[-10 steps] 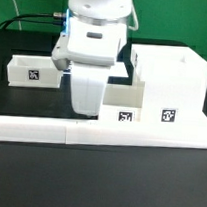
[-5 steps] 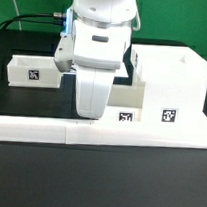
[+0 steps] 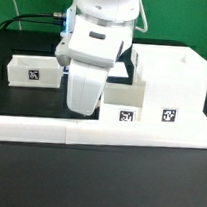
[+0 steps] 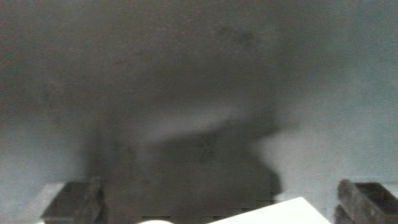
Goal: Assemble drawer
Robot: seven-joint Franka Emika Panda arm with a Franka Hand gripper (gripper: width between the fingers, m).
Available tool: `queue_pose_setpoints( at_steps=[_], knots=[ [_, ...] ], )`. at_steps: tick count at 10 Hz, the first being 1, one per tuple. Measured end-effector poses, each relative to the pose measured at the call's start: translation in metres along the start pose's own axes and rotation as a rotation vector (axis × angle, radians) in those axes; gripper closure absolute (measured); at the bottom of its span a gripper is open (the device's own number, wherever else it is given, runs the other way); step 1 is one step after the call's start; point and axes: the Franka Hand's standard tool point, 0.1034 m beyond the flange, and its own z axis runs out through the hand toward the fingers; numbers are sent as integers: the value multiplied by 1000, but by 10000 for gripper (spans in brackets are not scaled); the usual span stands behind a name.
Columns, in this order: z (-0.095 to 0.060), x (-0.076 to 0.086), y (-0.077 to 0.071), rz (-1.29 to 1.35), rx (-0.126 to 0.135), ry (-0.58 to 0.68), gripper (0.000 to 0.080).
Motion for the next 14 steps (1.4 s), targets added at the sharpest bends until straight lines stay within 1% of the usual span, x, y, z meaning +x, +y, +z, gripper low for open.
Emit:
queue_pose_setpoints(
  at_steps=[2,3,4,6,7,8,10,11,12,14],
  knots=[
    [1,-1,0,1,1,0,150],
    [1,-8,-3,0,5,-2,150],
    [3,-13,-10,5,13,-4,150],
    [3,-18,-14,8,11,-2,150],
    [3,-21,-17,11,14,-4,150],
    [2,-20,-19,9,16,-5,150],
    [1,-10,-22,-11,16,-3,150],
    [0,-8,-22,-7,17,-5,150],
    [0,-7,-22,25,24,-12,150],
    [0,-4,-22,111,48,-36,150]
  ],
)
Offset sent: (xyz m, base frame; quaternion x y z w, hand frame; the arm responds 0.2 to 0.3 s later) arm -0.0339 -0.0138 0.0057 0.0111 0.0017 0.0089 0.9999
